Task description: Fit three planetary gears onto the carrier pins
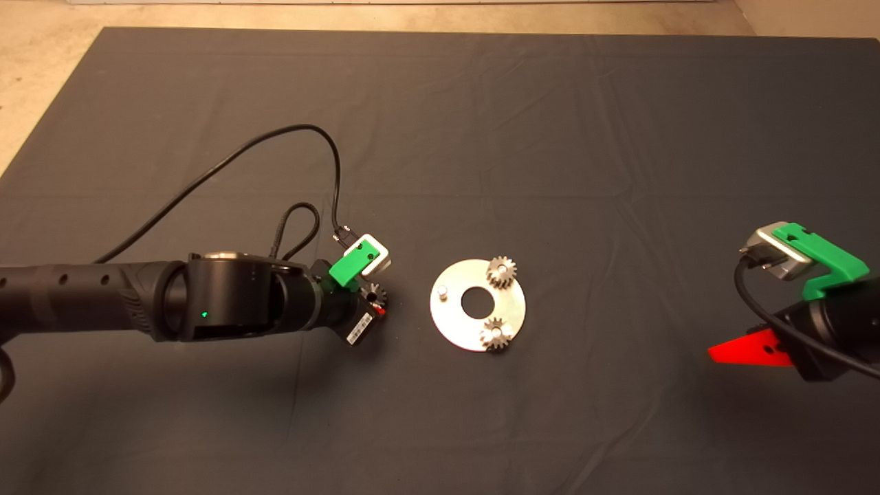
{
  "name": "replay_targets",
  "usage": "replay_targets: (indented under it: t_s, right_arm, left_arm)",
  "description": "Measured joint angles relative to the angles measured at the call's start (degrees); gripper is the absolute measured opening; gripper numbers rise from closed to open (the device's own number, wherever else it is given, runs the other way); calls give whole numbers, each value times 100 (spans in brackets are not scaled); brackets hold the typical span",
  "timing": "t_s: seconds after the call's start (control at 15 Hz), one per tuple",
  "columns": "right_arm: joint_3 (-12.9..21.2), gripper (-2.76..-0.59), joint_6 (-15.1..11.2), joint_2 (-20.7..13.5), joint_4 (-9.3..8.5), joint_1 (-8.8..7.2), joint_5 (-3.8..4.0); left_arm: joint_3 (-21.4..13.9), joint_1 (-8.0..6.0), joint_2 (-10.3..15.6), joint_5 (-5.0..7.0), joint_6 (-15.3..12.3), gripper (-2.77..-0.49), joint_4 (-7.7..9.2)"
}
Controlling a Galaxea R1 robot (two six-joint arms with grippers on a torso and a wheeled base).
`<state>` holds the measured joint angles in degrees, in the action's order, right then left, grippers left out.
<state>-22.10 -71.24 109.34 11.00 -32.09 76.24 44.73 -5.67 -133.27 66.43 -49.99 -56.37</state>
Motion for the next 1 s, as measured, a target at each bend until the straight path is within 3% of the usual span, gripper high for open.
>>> replay_targets:
  t_s: [0.13,0.73,1.0]
  right_arm:
    - [2,-175,0,0,-9,1,-35]
    - [5,-175,0,0,-11,1,-41]
    - [5,-175,0,0,-20,0,-45]
  left_arm:
    - [-13,29,11,-6,0,-223,-68]
    - [-64,46,16,9,-6,-241,-101]
    - [-261,138,28,22,-6,-255,-84]
